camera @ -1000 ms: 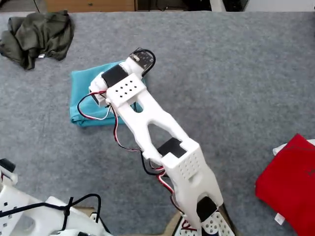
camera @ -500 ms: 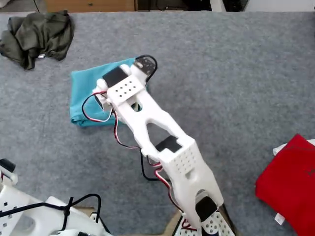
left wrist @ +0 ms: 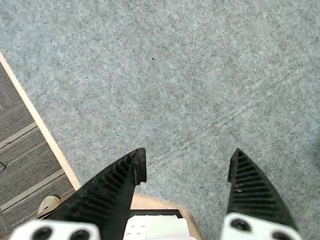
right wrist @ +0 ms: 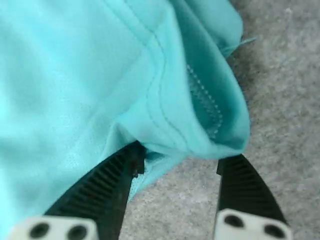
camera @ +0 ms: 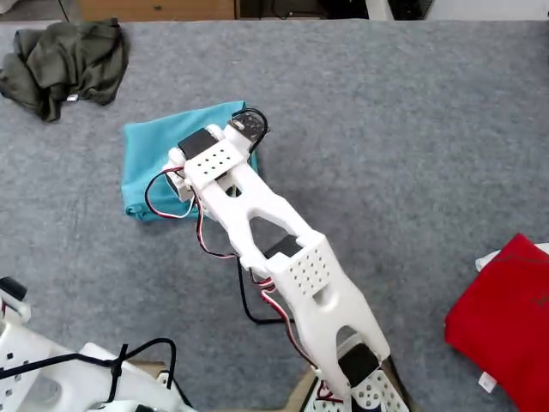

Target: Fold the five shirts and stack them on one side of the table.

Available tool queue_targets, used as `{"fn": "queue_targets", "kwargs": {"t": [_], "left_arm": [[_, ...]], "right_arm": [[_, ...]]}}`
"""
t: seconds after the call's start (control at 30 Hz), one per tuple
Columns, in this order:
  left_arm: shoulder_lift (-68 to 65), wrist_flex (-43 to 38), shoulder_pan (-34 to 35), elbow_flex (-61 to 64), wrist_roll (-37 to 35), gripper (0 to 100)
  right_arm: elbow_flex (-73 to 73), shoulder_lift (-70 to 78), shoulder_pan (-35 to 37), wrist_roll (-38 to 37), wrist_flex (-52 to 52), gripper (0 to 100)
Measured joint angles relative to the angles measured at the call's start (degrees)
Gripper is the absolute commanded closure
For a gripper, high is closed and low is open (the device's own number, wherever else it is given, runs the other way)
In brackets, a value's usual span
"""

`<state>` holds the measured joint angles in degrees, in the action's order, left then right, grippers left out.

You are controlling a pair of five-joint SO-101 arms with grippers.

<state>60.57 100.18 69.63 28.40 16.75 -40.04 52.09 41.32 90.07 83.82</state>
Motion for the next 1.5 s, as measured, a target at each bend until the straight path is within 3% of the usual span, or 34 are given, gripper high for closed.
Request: {"fn": "queue_targets", "kwargs": {"t": [0.27,0.47,0.9,1.17,1.37,1.5], "left_arm": [[0.00,0.00,0.00,0.00,0.00,73],[0.00,-0.70,0.00,0.00,0.00,73],[0.00,-1.05,0.00,0.00,0.00,73],[0.00,-1.05,0.00,0.00,0.00,73],[0.00,-1.05,0.00,0.00,0.00,73],[0.00,-1.05,0.00,0.00,0.00,73]], "right_arm": [[-0.53,1.05,0.00,0.00,0.00,74.9],[-2.29,2.64,-1.05,0.00,0.09,98.6],[-4.48,3.60,-4.13,-4.22,2.37,99.3],[-18.11,4.40,-19.69,-13.27,10.46,99.2],[-26.64,4.48,-34.29,-26.81,10.99,99.3],[-30.51,4.48,-41.23,-29.54,12.48,99.3]]}}
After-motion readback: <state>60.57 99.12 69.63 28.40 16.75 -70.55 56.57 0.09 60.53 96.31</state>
